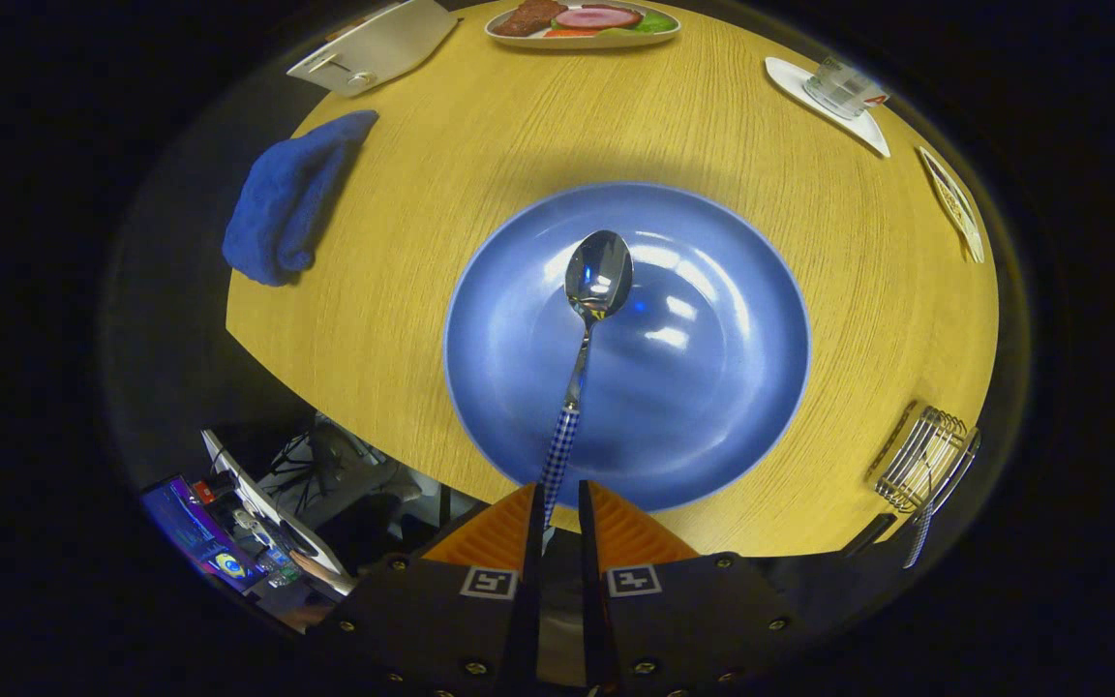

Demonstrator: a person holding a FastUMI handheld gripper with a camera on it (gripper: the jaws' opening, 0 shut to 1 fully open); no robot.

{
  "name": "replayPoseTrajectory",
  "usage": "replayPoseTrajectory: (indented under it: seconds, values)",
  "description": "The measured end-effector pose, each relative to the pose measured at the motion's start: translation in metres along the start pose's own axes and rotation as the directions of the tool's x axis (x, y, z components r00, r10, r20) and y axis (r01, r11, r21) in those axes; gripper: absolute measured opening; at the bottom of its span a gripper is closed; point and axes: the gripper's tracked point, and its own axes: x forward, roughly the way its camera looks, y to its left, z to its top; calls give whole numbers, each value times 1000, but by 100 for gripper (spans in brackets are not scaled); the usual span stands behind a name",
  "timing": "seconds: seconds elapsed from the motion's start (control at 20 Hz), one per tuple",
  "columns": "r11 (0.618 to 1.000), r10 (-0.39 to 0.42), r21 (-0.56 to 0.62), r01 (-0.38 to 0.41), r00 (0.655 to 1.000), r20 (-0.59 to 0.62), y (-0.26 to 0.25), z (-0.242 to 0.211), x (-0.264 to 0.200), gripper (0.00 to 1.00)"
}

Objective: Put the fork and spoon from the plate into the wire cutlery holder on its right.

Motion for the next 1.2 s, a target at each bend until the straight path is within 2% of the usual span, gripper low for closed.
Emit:
replayPoseTrajectory:
  seconds: [0.35, 0.8, 1.2]
  values:
    - [1000, 4, 27, -4, 1000, -3, 6, 13, 18, 19]
    - [999, -31, 28, 32, 999, -30, 0, 22, 40, 19]
    - [996, -86, -43, 83, 995, -57, -10, 14, 33, 19]
